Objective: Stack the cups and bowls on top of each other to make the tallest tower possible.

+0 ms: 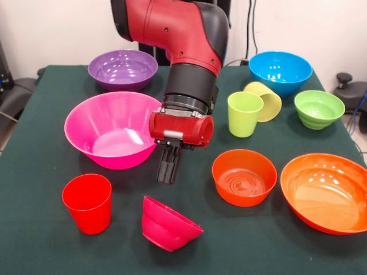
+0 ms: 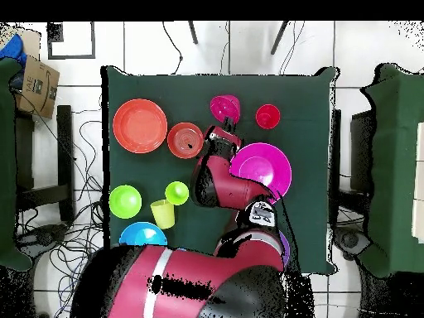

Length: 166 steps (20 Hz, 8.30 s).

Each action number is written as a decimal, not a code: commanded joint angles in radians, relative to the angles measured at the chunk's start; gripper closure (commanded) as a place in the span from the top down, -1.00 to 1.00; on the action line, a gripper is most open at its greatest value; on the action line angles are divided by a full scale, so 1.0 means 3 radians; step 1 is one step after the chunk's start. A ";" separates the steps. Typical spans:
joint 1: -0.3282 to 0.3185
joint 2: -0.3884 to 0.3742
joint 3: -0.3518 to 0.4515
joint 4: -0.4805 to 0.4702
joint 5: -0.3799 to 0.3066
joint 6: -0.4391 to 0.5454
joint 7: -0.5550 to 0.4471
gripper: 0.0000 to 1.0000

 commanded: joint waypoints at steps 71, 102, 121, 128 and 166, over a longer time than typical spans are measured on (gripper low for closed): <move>0.0530 0.0436 -0.0391 -0.0589 -0.0206 0.0090 0.0385 -1.00; 0.0879 0.0786 -0.0957 -0.0674 0.0580 0.0186 -0.0111 1.00; 0.0947 0.1476 -0.1333 -0.1098 0.1033 -0.0047 -0.0169 1.00; 0.1013 0.1545 -0.1334 -0.1213 0.1073 0.0001 -0.0086 1.00; -0.0219 -0.0116 0.0783 -0.0582 -0.1766 0.1538 0.0759 -1.00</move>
